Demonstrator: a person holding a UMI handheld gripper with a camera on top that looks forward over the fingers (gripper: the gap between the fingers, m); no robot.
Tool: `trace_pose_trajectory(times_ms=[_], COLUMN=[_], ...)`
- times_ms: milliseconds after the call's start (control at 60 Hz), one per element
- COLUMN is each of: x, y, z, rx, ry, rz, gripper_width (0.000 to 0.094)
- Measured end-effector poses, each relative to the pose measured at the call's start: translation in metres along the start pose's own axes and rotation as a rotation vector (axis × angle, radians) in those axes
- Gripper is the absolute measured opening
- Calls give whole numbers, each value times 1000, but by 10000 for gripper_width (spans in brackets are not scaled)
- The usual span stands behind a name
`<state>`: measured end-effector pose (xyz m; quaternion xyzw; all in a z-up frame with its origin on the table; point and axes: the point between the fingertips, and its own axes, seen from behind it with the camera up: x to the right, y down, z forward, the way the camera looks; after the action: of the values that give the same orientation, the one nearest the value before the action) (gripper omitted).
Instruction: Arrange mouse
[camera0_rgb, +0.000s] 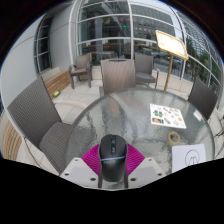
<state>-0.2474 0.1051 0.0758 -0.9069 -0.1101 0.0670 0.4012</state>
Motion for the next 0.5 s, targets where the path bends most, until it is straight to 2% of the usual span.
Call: trace_pose_trajectory(times_ms=[67, 150, 217, 283, 333, 400, 500], x=[38, 96, 144, 198, 238, 282, 341], y=[-72, -132, -164, -172, -169, -138, -68], z=[-49, -112, -149, -177, -182, -175, -128], rx=[113, 238, 314, 356, 365, 339, 205], ry=[39, 85, 110, 159, 189, 193, 211], rz=[-12, -11, 8, 6, 13, 46, 76], gripper_width=[294, 294, 293, 294, 294, 292, 291])
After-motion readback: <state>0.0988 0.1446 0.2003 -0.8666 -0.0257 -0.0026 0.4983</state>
